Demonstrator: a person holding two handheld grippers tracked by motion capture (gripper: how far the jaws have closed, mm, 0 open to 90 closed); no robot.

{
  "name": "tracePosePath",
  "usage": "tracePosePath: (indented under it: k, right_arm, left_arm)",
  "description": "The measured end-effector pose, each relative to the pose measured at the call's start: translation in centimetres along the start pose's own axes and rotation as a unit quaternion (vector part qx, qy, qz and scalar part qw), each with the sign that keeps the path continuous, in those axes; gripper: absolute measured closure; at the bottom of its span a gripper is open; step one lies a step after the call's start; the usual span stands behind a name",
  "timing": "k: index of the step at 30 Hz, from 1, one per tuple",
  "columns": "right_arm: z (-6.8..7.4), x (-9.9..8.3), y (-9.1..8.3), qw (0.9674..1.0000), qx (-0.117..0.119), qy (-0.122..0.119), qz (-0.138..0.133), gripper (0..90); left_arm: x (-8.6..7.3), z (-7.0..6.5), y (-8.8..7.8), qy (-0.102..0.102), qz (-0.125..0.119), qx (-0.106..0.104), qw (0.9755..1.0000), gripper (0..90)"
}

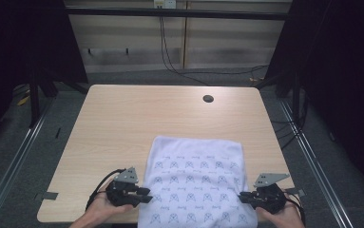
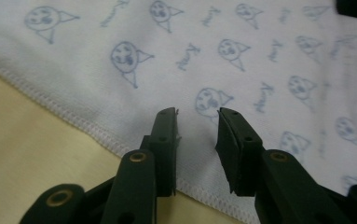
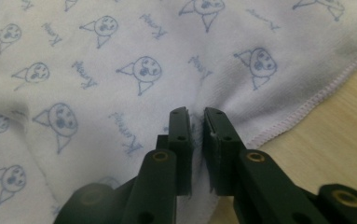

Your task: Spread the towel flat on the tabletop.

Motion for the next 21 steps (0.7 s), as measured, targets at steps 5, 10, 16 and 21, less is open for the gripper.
tracePosePath:
  k: [5, 10, 16, 21]
  right_arm:
    - [-1.7, 2.5, -0.6, 0.9965, -0.012, 0.023, -0.079, 76.1]
    - [-5.8, 5.9, 1.7, 0.9935, -0.055, 0.039, -0.091, 76.7]
    - [-10.4, 8.3, 5.3, 0.9892, -0.098, 0.077, -0.077, 68.8]
    - [-11.5, 8.3, 7.4, 0.9888, -0.122, 0.074, -0.046, 61.1]
  left_arm:
    - [1.6, 3.6, -1.9, -0.032, -0.066, 0.057, 0.9957, 70.4]
    - [4.3, 9.2, -2.5, -0.062, -0.103, 0.124, 0.9850, 78.1]
    - [5.8, 12.5, -1.0, -0.094, -0.098, 0.152, 0.9791, 69.3]
    - [6.2, 12.5, 0.6, -0.075, -0.071, 0.148, 0.9835, 67.4]
Point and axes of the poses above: each handheld gripper's, and its own axes: y roughly forward along the jaws, x roughly out of its top, z roughly to its left, the point moved 4 cm from there along y, roughly forward along the jaws, and after that the axes turned 10 degrees about -x, right-handed, at the moved point
